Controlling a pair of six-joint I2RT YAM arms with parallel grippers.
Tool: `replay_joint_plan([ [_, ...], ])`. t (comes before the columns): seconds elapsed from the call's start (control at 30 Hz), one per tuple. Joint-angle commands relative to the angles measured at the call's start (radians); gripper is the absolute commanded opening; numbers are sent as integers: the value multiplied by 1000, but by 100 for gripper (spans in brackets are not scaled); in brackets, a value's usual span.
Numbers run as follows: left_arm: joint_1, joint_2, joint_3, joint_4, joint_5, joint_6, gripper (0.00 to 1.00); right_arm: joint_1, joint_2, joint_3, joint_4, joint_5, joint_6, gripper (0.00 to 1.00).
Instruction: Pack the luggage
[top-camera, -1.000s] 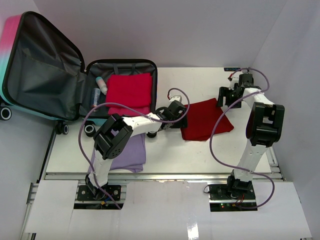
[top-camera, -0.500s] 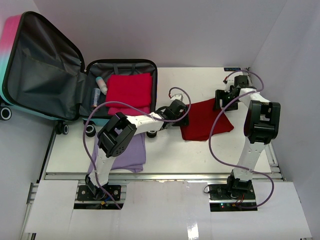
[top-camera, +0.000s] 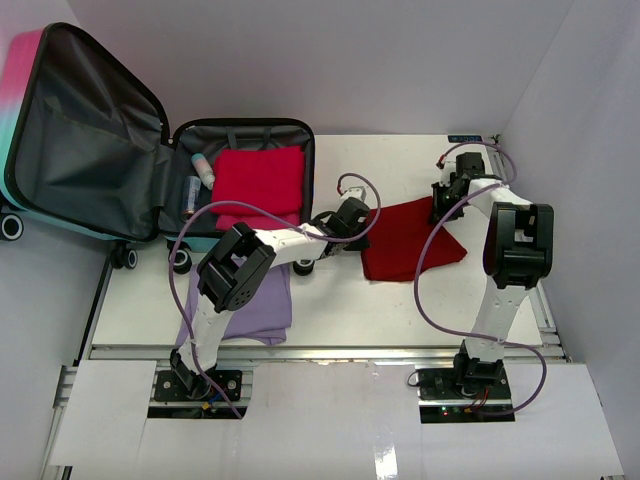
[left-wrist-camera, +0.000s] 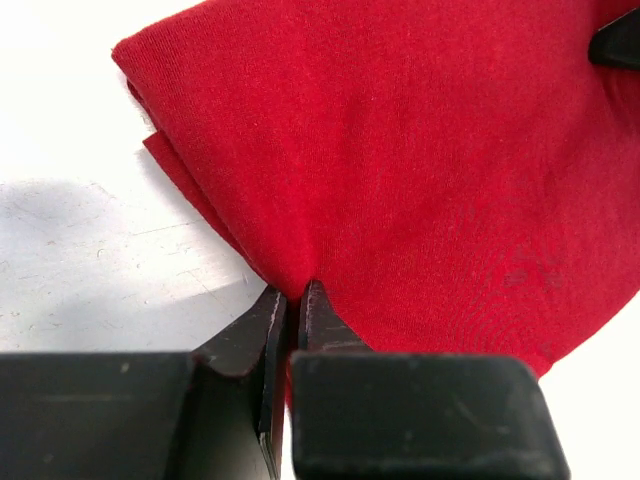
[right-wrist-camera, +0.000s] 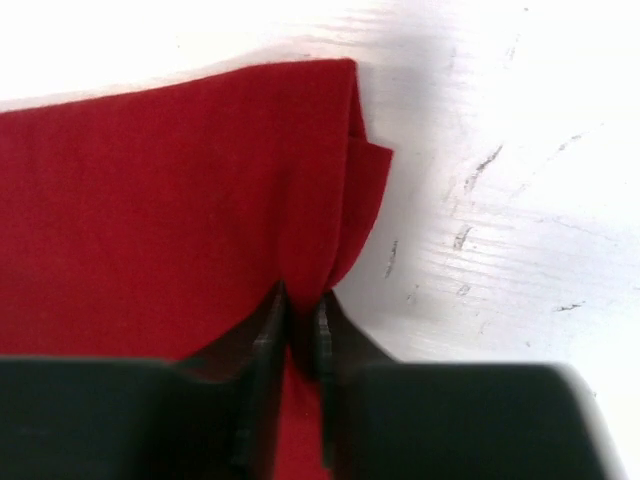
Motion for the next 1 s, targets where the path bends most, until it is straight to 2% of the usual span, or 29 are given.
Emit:
replay_joint_plan([
  [0.0,3,-25,17,-4,4,20,0,15,-56,-46,-40,9,24,8],
  [0.23,2,-75,35,-11,4,61,0,68,-184,-103,-2,53,65,8],
  [0.73,-2,-141,49,-66,-89,120,0,118,-195,-170,56,116,120,8],
  [0.97,-7,-151,102,-120,-133,148,0,160,-274,-174,69,177,150,8],
])
